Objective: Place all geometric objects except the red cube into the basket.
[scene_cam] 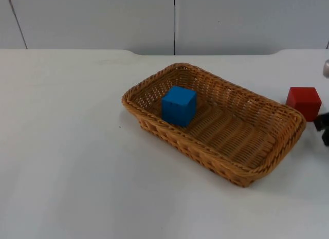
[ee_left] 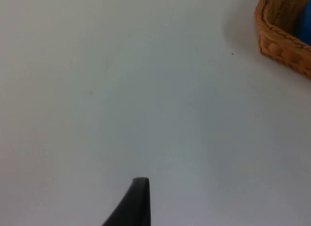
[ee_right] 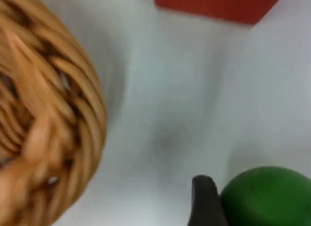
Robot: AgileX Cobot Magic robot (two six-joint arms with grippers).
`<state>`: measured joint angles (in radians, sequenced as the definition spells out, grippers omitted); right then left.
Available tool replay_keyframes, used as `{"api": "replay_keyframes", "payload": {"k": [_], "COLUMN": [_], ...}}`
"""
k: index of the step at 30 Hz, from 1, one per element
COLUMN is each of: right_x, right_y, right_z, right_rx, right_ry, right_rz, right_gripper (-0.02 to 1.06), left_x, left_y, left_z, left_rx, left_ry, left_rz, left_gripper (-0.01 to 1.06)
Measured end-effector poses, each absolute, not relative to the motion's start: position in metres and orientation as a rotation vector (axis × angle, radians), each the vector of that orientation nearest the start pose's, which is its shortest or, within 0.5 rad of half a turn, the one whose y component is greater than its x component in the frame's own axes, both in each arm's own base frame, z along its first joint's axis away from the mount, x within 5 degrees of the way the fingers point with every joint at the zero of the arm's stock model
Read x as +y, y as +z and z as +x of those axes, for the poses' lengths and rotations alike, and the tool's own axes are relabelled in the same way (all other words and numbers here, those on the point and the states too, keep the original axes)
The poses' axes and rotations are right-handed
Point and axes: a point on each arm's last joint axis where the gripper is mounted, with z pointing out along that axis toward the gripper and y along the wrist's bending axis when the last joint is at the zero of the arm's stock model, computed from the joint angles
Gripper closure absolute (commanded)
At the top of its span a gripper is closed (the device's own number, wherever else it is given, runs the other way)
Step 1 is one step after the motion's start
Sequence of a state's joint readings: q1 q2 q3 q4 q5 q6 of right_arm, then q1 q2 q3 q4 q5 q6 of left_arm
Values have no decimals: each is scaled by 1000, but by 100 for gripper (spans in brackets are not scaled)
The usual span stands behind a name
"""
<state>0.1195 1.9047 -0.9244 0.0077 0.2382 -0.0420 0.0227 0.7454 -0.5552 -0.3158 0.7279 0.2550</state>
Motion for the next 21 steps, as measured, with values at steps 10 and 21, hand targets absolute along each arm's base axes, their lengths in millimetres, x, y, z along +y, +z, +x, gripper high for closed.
{"api": "replay_keyframes", "payload": {"k": [10, 21], "right_x": [38, 39], "right_y": [211, 248], "right_z": [316, 297], "right_rx": [2529, 2454], "right_ry": [50, 63], "right_rz": [-175, -180], "right_gripper": [104, 105], "left_x": [-16, -16], "left_y": [275, 275], "left_z": [132, 133], "left_rx": [2362, 2360], "left_ry": [-228, -227], "left_rz": [91, 90], "left_gripper": [0, 0]}}
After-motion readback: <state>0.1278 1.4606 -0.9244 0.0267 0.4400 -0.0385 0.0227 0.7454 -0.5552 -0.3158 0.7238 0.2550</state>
